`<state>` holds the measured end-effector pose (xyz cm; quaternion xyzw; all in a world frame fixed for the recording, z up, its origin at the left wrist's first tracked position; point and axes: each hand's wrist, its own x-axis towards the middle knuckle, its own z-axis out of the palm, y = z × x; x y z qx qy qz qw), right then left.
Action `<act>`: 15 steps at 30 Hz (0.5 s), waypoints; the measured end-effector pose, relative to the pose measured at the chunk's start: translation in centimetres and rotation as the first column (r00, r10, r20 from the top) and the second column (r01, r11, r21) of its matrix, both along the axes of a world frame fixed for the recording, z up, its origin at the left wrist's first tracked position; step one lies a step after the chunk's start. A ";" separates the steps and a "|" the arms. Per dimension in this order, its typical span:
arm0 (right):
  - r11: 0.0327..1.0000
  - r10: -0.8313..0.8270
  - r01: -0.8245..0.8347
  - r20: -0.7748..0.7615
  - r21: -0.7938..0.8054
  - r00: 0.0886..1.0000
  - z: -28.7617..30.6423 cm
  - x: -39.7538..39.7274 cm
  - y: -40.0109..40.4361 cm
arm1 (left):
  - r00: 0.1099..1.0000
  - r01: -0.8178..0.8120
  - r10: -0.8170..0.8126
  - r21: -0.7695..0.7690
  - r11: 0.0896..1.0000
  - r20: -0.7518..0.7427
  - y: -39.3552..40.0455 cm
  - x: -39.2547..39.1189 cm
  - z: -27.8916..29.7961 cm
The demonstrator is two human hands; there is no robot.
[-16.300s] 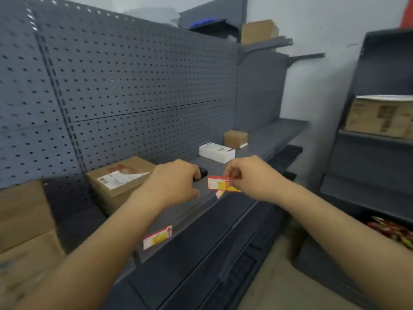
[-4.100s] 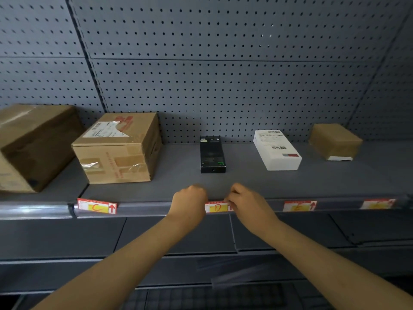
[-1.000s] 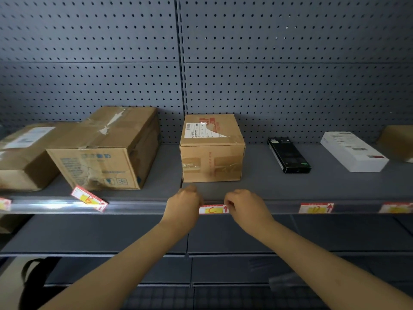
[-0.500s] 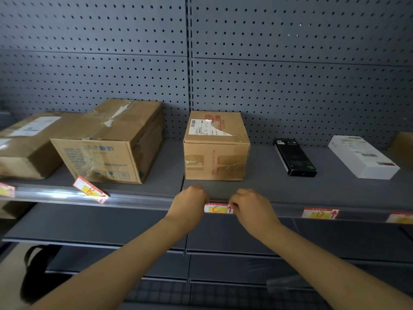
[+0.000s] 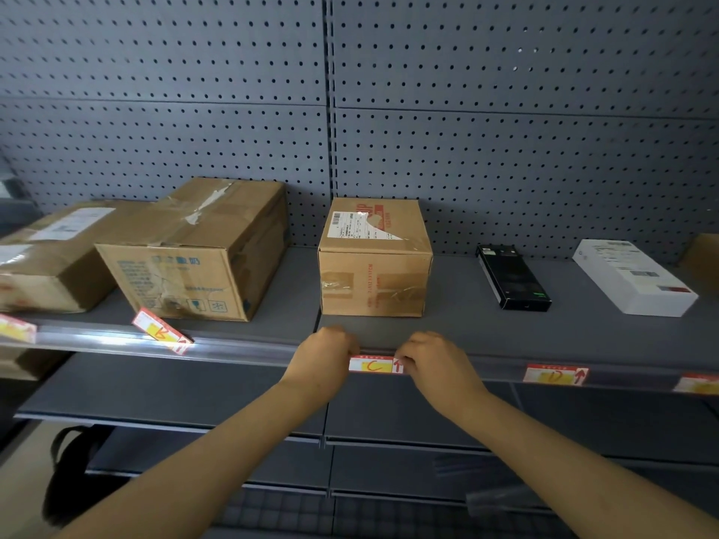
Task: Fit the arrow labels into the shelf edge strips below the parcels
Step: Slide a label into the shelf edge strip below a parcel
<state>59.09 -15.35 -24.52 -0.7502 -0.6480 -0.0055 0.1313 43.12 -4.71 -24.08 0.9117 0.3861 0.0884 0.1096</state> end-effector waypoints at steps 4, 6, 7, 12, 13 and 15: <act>1.000 0.007 -0.007 0.005 0.000 1.000 -0.1 -0.1 0.1 | 1.000 -0.003 0.003 -0.010 1.000 -0.003 -0.2 -0.1 -0.2; 1.000 0.001 -0.001 -0.001 0.032 1.000 -0.3 -0.1 0.0 | 1.000 -0.008 0.008 -0.014 1.000 0.009 -0.3 -0.4 -0.2; 0.999 -0.003 0.004 -0.012 0.054 1.000 -0.3 -0.1 -0.1 | 1.000 -0.012 0.012 -0.016 1.000 0.019 -0.3 -0.7 -0.3; 0.988 0.011 -0.004 -0.045 0.151 0.999 0.2 -1.6 0.5 | 0.998 -0.056 0.057 -0.029 0.998 0.041 0.2 -3.3 -0.6; 0.987 0.022 -0.013 -0.052 0.163 0.998 0.4 -2.4 0.9 | 0.997 -0.068 0.069 -0.030 0.997 0.036 0.5 -4.2 -0.5; 0.984 0.055 -0.042 -0.069 0.171 0.996 0.7 -4.2 2.0 | 0.995 -0.092 0.093 -0.021 0.996 0.028 1.5 -6.1 -0.2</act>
